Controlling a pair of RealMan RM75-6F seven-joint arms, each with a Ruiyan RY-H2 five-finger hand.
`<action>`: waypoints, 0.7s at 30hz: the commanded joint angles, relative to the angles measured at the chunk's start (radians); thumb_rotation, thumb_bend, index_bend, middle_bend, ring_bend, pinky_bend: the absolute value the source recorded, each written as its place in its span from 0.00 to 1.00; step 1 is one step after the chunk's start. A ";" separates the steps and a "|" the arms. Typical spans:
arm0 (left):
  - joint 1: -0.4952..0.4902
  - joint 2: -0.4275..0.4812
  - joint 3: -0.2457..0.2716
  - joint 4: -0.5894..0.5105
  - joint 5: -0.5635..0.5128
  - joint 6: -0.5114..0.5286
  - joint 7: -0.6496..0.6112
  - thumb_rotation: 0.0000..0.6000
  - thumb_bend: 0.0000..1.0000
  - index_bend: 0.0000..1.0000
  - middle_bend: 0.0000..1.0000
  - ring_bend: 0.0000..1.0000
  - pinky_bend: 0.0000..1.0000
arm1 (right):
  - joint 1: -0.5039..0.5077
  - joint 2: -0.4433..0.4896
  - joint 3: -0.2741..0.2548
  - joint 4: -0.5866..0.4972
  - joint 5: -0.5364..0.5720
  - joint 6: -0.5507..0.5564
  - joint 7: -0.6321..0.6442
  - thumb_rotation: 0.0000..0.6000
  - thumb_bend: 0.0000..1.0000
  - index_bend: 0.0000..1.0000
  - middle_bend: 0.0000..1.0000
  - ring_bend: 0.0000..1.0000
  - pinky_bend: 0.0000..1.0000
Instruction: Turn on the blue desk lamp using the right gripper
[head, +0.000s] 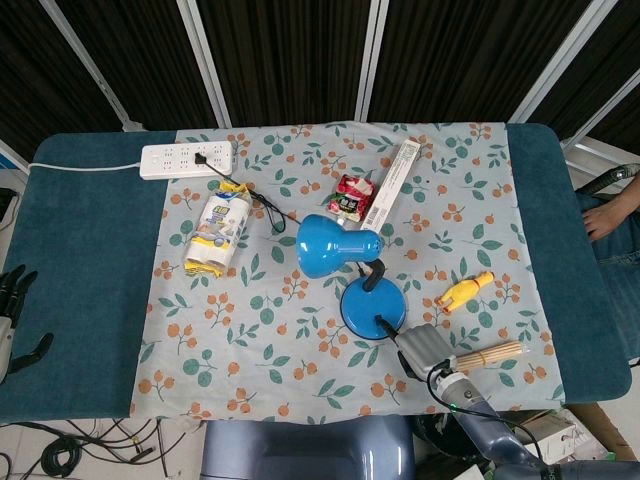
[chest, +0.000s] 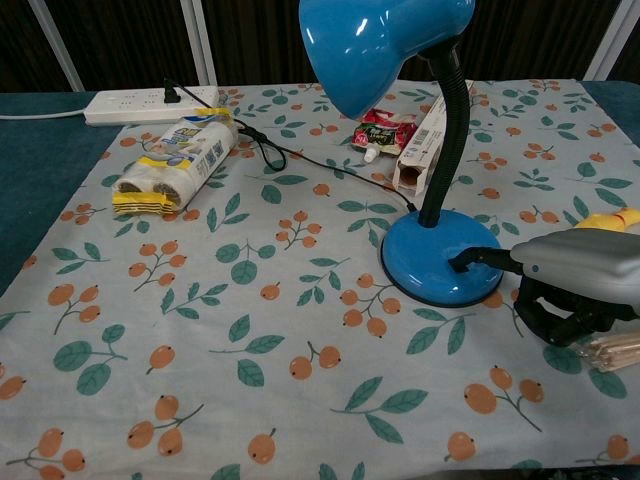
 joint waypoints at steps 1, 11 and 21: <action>0.000 0.000 0.000 0.000 0.000 0.000 0.000 1.00 0.29 0.02 0.00 0.01 0.00 | 0.000 0.000 0.000 0.000 0.000 0.000 0.000 1.00 0.68 0.08 0.80 0.87 0.79; 0.002 0.000 0.001 0.000 0.003 0.004 0.000 1.00 0.29 0.02 0.00 0.01 0.00 | 0.001 0.002 -0.003 -0.006 0.000 0.003 -0.001 1.00 0.68 0.08 0.81 0.87 0.79; 0.001 0.000 0.000 0.000 0.001 0.002 0.001 1.00 0.29 0.02 0.00 0.01 0.00 | 0.005 -0.001 -0.004 -0.004 0.004 -0.002 -0.003 1.00 0.68 0.08 0.80 0.87 0.79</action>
